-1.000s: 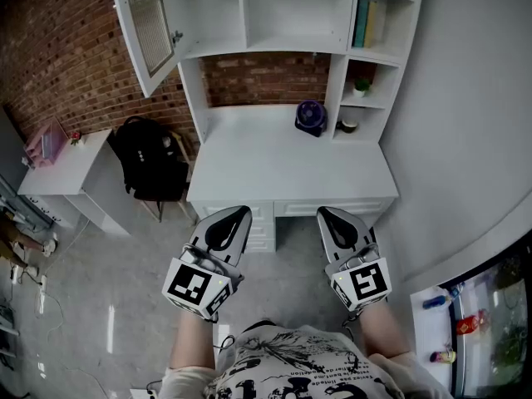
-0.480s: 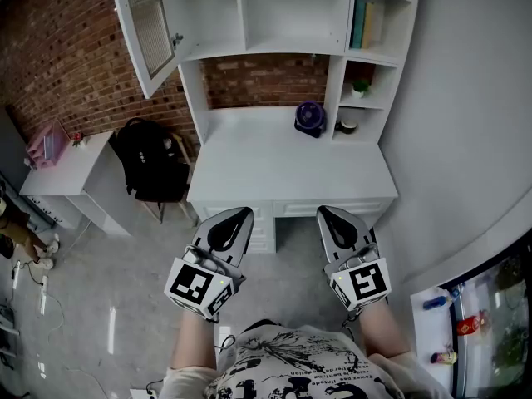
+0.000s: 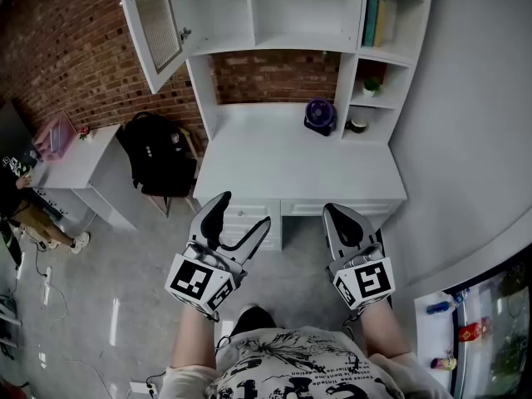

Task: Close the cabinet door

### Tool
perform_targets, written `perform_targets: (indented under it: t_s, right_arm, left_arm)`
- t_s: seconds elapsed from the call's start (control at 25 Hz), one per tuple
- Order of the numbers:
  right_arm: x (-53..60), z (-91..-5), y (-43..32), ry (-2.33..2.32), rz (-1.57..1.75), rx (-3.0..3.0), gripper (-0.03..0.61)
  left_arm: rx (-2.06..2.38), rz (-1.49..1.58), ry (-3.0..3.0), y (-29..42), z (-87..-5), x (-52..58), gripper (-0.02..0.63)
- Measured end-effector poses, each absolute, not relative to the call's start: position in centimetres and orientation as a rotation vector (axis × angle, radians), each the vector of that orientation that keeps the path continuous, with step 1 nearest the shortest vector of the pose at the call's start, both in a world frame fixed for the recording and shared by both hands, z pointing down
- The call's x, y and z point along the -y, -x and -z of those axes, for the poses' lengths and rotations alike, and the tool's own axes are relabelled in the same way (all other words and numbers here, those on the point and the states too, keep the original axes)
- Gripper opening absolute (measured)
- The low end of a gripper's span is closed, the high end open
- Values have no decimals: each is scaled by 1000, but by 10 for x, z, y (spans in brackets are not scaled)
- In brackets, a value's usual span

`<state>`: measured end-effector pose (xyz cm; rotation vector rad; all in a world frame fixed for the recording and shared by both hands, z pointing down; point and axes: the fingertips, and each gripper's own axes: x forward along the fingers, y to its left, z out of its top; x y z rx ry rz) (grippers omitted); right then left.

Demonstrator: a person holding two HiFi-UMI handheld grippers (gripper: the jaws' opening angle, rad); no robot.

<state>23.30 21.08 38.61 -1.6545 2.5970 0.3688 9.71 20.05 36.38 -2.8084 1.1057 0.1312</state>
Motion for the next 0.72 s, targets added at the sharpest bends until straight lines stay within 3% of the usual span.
perform_targets:
  t_s: [0.28, 0.72]
  right_arm:
    - [-153, -390, -183, 1573, -356, -2659, 15]
    - [6, -364, -20, 1511, -356, -2639, 15]
  left_arm:
    - [-1197, -132, 2774, -43, -367, -150, 344]
    - [-1240, -162, 2689, 131, -337, -4, 344]
